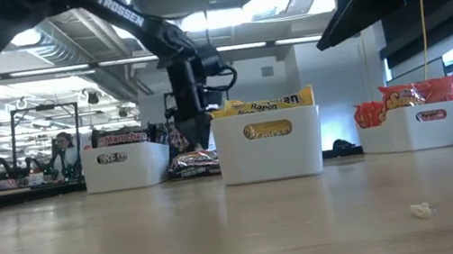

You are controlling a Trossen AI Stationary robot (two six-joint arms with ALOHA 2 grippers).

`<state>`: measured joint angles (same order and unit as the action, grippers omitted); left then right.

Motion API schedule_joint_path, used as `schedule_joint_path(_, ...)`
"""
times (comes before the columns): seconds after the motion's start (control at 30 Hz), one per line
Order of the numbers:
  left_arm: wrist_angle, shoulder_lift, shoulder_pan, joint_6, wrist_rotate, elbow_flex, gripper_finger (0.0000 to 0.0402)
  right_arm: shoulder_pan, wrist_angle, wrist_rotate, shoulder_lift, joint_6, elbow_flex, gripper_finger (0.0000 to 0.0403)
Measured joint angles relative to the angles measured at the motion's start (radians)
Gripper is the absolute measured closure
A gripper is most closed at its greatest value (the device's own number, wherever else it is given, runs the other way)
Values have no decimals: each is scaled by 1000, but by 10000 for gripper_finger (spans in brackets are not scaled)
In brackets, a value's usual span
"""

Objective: Sort Maruchan noodles
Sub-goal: Put the black noodle pack into the white left bin

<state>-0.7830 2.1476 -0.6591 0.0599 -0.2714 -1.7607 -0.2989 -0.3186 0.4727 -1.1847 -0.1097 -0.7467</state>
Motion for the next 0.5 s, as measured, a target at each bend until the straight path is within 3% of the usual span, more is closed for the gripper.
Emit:
schedule_joint_path(0.37,-23,22,6,81,-62,21,196,0,3,33,0,12,1,149)
schedule_joint_path(0.5,-37,20,18,110,1,29,196,0,2,33,0,12,1,149)
